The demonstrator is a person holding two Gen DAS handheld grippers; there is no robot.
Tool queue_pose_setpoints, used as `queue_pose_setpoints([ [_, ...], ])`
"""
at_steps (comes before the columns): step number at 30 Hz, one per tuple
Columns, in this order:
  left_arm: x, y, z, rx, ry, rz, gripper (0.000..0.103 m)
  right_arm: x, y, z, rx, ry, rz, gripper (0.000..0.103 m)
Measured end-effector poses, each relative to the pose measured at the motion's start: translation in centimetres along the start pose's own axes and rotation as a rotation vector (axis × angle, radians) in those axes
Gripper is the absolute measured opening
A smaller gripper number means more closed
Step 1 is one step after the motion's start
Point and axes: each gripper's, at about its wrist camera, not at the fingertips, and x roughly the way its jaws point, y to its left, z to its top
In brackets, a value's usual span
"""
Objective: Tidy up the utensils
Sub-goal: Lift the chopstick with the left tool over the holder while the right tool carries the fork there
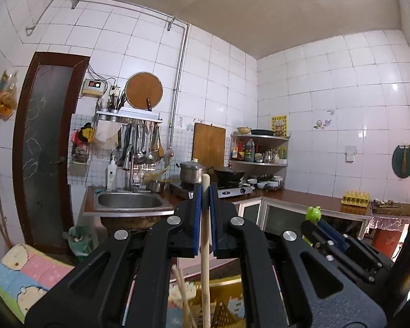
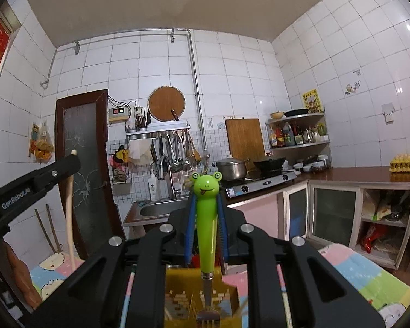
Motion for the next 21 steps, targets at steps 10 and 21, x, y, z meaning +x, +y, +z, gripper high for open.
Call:
queue_pose_setpoints([
  [10,7.3,-0.3,-1.6,-0.007,-0.014,0.027,0.005,5.2,-0.9,-1.8,-0.014,-0.009,-0.011,0.016],
  [21,11.2,2.3,-8.6,-0.082,0.163,0.054,0.005,6.4,-1.7,-5.2,-0.013,0.040,-0.014,0.016],
])
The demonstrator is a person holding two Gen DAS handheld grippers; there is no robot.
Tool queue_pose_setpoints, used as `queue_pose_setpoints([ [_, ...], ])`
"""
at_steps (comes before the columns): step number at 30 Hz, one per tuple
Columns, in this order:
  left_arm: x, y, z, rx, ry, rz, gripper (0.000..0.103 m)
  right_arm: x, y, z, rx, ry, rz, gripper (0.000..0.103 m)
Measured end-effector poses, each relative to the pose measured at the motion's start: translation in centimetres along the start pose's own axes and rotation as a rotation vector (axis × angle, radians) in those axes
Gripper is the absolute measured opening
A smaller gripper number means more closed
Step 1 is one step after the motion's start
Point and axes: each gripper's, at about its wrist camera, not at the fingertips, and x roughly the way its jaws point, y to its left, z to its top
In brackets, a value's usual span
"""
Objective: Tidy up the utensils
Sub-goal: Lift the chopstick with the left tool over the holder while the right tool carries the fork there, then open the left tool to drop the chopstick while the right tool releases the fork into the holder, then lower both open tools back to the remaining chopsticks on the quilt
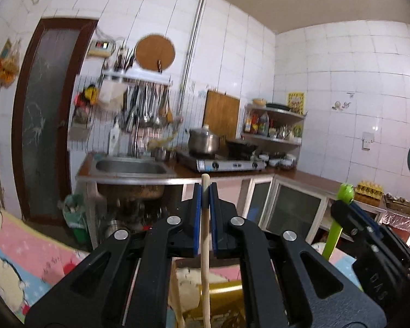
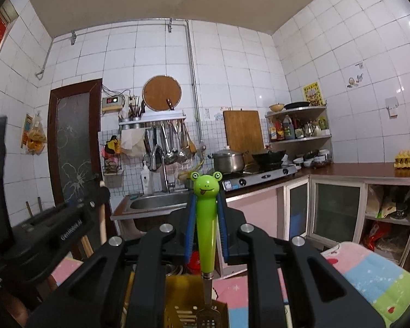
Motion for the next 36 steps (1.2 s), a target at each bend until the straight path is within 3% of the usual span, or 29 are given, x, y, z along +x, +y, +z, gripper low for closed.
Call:
queue_pose_setpoints([
  [5,0.1,1.0,-1.1,0.011,0.038,0.030,0.006,-0.2,0.2,-0.9,-0.015,0.054,-0.003,0.016],
  [7,-0.6,1.3,-0.8,0.019,0.053,0.041,0.011,-0.2,0.3,-0.8,-0.025,0.100,-0.006,0.017],
  [8,-1.0,1.4,-0.6,0.019,0.058,0.042,0.021,-0.3,0.1,-0.7,-0.024,0.112,-0.011,0.017],
  [9,-1.6,1.8,-0.1,0.017,0.065,0.044,0.037,-0.3,-0.2,-0.5,-0.018,0.136,-0.014,0.017],
  [10,-2.4,2.1,0.2,0.014,0.064,0.052,0.047,-0.5,-0.3,-0.2,-0.013,0.155,-0.018,0.022],
  [11,-3.0,2.2,0.5,0.014,0.062,0.060,0.060,-0.8,-0.5,0.2,-0.009,0.167,-0.025,0.029],
  [12,-3.8,2.6,1.0,0.022,0.065,0.074,0.068,-1.1,-0.5,0.5,-0.007,0.171,-0.028,0.046],
  [16,-6.7,3.8,1.8,0.073,0.088,0.106,0.077,-3.7,-0.3,1.8,-0.035,0.180,-0.047,0.051],
  [18,-8.2,4.4,1.8,0.085,0.104,0.120,0.089,-4.9,-0.3,2.0,-0.035,0.203,-0.055,0.054],
  [24,-12.2,5.9,0.0,0.087,0.174,0.124,0.098,-8.8,-0.3,-0.3,-0.031,0.324,-0.092,0.059],
  [36,-14.7,7.1,-8.4,0.091,0.391,0.106,0.098,-13.5,0.0,-9.0,0.003,0.553,-0.140,0.061],
])
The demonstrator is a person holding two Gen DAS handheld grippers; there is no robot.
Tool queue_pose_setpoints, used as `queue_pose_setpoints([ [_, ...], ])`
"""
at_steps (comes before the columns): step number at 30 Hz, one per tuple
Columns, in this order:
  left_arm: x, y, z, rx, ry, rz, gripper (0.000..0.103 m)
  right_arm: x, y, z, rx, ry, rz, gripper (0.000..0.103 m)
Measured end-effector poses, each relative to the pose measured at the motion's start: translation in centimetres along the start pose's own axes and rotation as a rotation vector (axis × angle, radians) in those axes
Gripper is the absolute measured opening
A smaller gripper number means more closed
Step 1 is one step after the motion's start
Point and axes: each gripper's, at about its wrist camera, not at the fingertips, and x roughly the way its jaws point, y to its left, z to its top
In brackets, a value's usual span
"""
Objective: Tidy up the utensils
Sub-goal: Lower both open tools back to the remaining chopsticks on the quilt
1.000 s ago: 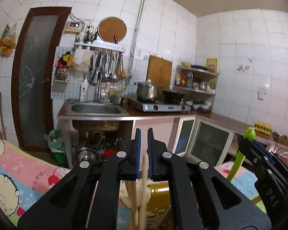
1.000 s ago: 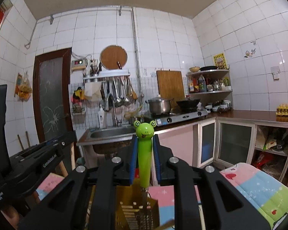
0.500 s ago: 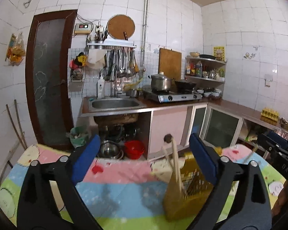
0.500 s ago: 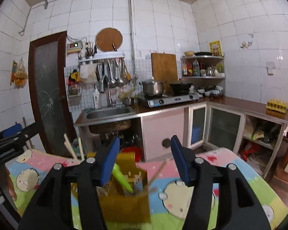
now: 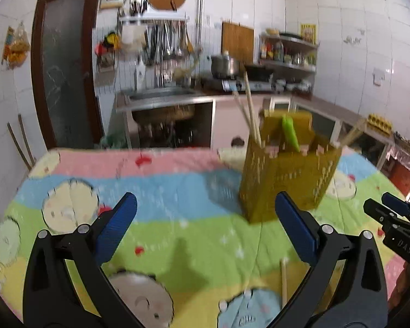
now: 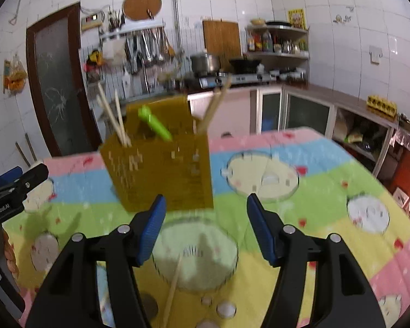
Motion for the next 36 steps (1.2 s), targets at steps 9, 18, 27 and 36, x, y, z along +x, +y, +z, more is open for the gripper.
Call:
queue_pose_setpoints([
  [9,2.7,0.4,-3.7,-0.023,0.130,-0.003,0.098,3.5,1.2,-3.7,0.029,0.167,-0.019,0.061],
  [18,3.7,-0.8,-4.9,0.004,0.180,-0.009,0.098,6.5,3.0,-5.4,-0.017,0.314,-0.041,0.035],
  [27,4.3,-2.9,-5.5,0.019,0.249,-0.064,0.098,6.0,2.5,-5.3,-0.012,0.298,0.009,0.007],
  [36,4.5,-6.7,-6.5,0.111,0.285,-0.098,0.095,5.7,-0.5,-4.8,0.007,0.309,-0.029,0.007],
])
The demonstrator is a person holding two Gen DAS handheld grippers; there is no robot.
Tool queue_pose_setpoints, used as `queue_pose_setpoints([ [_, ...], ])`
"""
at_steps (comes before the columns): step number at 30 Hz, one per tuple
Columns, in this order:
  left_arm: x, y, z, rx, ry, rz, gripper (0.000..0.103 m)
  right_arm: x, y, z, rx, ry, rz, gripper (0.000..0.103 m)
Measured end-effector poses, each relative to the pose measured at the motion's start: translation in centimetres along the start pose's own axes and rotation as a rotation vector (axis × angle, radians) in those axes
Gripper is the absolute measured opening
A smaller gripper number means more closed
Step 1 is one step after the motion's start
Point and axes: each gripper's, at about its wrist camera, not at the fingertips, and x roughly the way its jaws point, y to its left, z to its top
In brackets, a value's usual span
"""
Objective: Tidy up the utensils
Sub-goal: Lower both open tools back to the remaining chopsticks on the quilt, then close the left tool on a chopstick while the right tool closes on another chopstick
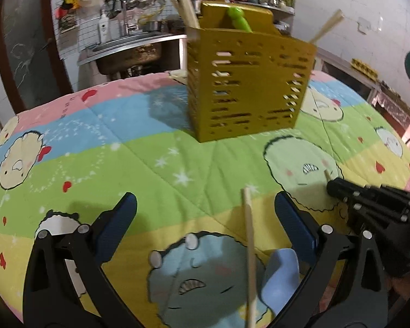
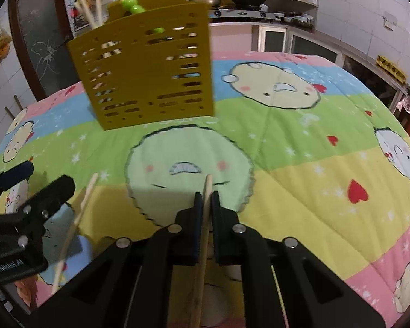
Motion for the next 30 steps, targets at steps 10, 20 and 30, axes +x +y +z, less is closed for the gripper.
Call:
queue_pose_setpoints([
  [10,2.5,-1.8,-0.4,0.041,0.105,-0.038,0.053,0.7,-1.4,0.0,0.026,0.018,0.016,0.007],
  [20,3.1,-2.2,0.2,0.025,0.126,-0.026,0.028,1.1,-0.7,0.7,-0.005,0.058,-0.015,0.007],
  [30,2.9,-2.6,0.5,0.009,0.110,-0.025,0.006,0.6,-0.6,1.1,-0.005,0.057,0.000,0.006],
])
